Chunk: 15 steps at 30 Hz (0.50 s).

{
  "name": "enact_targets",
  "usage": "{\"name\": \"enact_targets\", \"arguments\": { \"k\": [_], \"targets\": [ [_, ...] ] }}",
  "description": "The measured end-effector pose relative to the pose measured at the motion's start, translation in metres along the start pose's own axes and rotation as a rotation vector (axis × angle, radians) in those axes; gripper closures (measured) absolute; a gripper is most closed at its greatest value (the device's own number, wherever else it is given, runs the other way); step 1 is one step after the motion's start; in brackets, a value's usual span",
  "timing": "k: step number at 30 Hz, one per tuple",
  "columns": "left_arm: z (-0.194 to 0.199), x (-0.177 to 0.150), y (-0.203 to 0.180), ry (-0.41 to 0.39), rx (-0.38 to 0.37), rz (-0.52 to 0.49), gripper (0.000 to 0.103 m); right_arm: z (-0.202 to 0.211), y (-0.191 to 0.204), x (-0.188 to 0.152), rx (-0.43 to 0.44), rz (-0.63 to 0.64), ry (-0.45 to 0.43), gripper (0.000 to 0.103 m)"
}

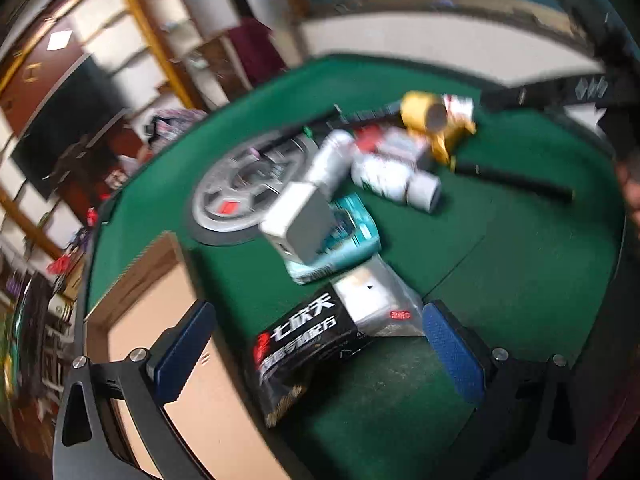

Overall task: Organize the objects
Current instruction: 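Grasp the black snack packet with the left tool while the right tool grasps a black marker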

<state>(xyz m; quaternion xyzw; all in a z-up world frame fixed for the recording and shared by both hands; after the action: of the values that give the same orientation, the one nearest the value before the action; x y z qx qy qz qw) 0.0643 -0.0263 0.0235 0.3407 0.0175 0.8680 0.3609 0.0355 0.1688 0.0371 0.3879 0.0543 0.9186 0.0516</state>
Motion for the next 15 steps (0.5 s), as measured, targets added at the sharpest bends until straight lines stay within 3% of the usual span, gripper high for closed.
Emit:
{"name": "enact_targets", "arguments": {
  "k": [5,8,11,12,15],
  "targets": [
    [-0.038,-0.006,-0.015,0.154,-0.138,-0.001,0.000,-0.007,-0.014,-0.001,0.042,-0.069,0.020,0.000],
    [-0.028,-0.007,-0.028,0.152,-0.205,0.012,0.000,-0.003,-0.017,0.000,0.047,-0.061,0.011,0.000],
    [-0.009,-0.003,-0.033,0.126,-0.370,0.080,0.000,-0.007,-0.019,0.001,0.061,-0.070,0.014,0.000],
    [-0.004,0.001,-0.033,0.114,-0.388,0.092,0.000,-0.010,-0.021,0.001,0.067,-0.076,0.019,0.000],
    [0.001,0.002,-0.032,0.109,-0.279,0.002,0.000,-0.017,-0.023,-0.002,0.077,-0.089,0.035,0.000]
  ]
}}
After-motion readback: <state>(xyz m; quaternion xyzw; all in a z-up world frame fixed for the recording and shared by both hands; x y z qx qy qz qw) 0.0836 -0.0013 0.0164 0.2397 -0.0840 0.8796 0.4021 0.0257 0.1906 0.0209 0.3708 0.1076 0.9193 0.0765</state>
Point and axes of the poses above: each gripper's, at about its wrist camera, not at the fingertips, and z roughly against the way its jaws point, y to its left, x to its top, the point moved 4 cm from there along -z, roughly the way its jaws point, and after that the axes turned 2 degrees about -y, right-handed, at the moved point
